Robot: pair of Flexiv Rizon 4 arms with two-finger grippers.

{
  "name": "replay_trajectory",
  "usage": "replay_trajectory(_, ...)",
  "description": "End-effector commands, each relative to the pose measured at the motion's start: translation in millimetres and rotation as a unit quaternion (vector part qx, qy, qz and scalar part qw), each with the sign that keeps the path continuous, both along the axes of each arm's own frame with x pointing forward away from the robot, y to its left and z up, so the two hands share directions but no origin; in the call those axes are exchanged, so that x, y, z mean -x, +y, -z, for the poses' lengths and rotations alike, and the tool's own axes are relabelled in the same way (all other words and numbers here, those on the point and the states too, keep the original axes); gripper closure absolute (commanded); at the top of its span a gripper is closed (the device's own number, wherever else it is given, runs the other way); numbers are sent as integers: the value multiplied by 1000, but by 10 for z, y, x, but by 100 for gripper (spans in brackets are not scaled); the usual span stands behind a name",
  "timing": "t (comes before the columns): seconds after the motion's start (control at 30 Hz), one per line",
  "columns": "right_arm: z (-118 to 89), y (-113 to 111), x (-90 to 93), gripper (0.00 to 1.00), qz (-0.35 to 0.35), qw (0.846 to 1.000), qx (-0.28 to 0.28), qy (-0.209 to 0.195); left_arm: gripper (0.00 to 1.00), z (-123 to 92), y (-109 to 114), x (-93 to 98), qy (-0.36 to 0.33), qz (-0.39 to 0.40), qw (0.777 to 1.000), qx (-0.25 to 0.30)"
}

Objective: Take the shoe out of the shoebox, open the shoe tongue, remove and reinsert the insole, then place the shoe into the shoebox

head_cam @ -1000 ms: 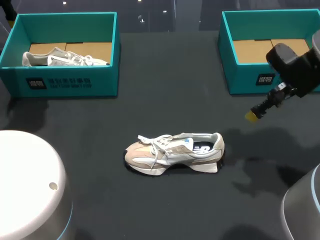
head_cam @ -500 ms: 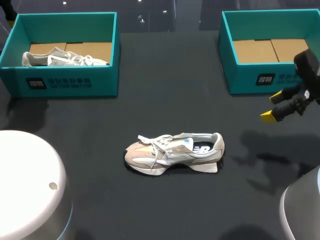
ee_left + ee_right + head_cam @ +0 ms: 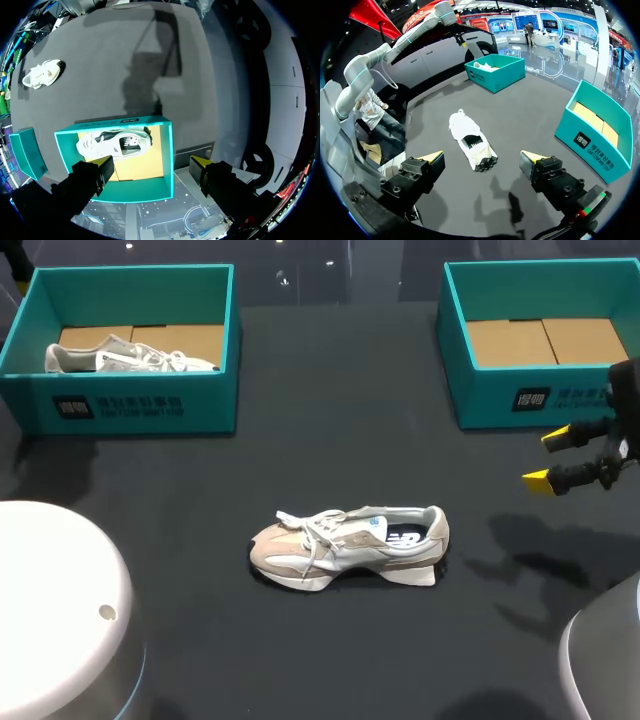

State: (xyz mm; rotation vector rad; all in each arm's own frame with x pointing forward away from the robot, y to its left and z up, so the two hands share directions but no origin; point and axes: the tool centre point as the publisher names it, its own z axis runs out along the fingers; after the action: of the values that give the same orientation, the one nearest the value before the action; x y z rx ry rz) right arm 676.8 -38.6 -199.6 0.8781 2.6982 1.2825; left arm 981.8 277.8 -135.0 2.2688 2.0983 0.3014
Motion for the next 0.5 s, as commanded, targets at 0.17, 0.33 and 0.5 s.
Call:
replay_trajectory(0.17,177,-192,-2,0,-39,984,-141,-104,0,-4,3,11,-1,1,1000,-1)
replay_trajectory(0.33,260,-187,-63,0,-58,981,-137,-126,0,-4,3,11,-1,1,1000,-1)
replay_trajectory(0.5,305,-203,-105,0,-60,980,-117,-151,0,-4,3,11,-1,1,1000,-1)
